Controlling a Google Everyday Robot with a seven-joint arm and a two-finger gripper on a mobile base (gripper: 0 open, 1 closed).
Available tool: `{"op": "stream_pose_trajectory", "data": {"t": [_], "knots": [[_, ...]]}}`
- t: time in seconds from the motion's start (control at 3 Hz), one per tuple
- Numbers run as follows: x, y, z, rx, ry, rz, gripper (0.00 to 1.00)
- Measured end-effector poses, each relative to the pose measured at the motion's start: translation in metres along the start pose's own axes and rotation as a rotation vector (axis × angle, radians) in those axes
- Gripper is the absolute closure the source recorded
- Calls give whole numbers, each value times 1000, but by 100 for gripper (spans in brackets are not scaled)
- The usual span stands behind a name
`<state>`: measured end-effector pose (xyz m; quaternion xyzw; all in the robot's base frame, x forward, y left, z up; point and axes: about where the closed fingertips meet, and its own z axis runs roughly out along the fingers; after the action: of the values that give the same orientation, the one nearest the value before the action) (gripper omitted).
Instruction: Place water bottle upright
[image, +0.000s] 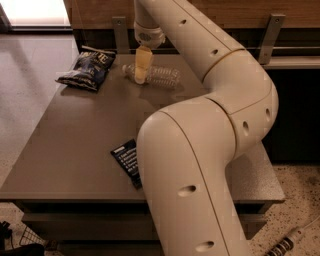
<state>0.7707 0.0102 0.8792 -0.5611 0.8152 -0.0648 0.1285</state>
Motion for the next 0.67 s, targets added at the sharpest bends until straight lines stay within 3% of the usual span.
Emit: {"op": "stream_pose_trajectory", "data": {"t": [0.67], "knots": [[-13, 11, 33, -49, 62, 23, 3]]}}
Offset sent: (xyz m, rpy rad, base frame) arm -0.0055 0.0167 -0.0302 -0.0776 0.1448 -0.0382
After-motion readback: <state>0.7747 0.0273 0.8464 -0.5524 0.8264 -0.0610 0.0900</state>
